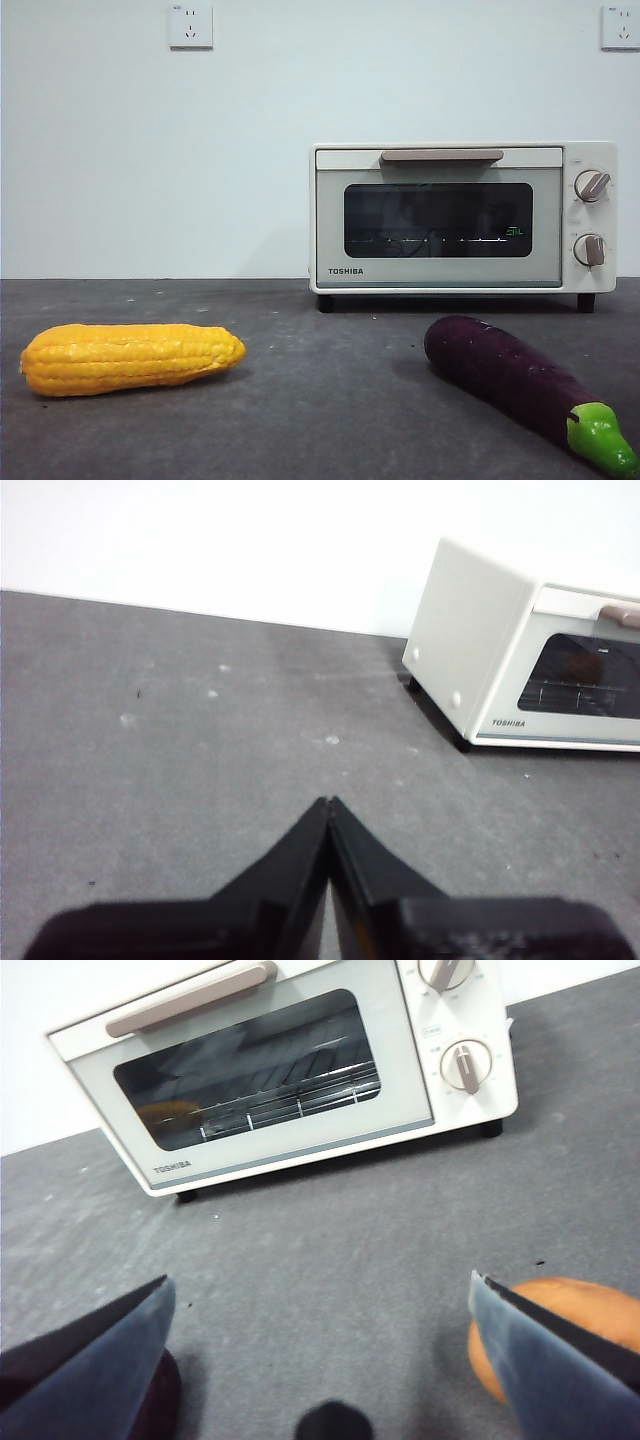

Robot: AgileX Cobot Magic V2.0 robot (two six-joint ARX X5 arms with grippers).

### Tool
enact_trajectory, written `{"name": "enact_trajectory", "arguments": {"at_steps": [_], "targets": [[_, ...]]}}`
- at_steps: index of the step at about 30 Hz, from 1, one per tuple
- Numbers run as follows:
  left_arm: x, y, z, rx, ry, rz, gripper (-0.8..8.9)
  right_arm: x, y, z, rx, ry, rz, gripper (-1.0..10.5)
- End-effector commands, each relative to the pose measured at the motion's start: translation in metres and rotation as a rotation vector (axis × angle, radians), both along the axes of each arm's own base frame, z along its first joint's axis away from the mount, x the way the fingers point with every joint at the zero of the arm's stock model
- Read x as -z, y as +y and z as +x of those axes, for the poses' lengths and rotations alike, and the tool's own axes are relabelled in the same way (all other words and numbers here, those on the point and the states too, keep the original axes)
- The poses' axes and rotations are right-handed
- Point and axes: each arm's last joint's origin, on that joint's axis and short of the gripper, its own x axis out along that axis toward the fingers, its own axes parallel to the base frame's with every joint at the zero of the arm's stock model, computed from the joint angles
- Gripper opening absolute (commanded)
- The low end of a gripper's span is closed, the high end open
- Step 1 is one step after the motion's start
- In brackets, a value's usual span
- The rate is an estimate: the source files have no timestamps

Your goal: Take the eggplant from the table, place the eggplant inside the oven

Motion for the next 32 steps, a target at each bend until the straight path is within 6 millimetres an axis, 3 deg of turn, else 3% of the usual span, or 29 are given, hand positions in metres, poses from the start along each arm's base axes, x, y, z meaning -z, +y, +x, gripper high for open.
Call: {"name": "enact_trajectory", "arguments": {"at_steps": [1, 6, 7, 10, 11, 15, 19, 25, 32], "targets": [[-0.004, 0.000, 0.002, 0.000, 0.013, -0.003, -0.06, 0.001, 0.000, 0.000, 0.001, 0.014, 0.041, 5.0], [-0.011, 0.000, 0.007, 0.001, 0.047, -0.005, -0.05, 0.002, 0.000, 0.000, 0.017, 0.020, 0.032, 4.7], [-0.012, 0.000, 0.008, 0.001, 0.055, -0.005, -0.05, 0.002, 0.000, 0.000, 0.021, 0.021, 0.034, 4.1], [-0.014, 0.000, 0.011, 0.029, 0.077, -0.011, -0.06, 0.002, 0.000, 0.000, 0.019, 0.020, 0.034, 0.4], [-0.016, -0.001, 0.012, 0.044, 0.083, -0.013, -0.06, 0.002, 0.000, 0.000, 0.018, 0.019, 0.034, -0.2], [-0.028, -0.002, 0.016, 0.094, 0.082, -0.018, -0.06, -0.004, 0.000, -0.001, 0.022, 0.008, 0.057, -0.1], [-0.047, -0.003, 0.019, 0.151, 0.063, -0.027, -0.06, -0.024, 0.000, -0.005, 0.021, -0.044, 0.087, -0.1], [-0.082, -0.006, 0.025, 0.252, 0.028, -0.037, -0.06, -0.069, 0.001, -0.015, 0.014, -0.105, 0.077, -0.1], [-0.124, -0.010, 0.028, 0.307, 0.006, -0.023, -0.06, -0.127, 0.001, -0.022, -0.008, -0.018, -0.025, -0.1]]}}
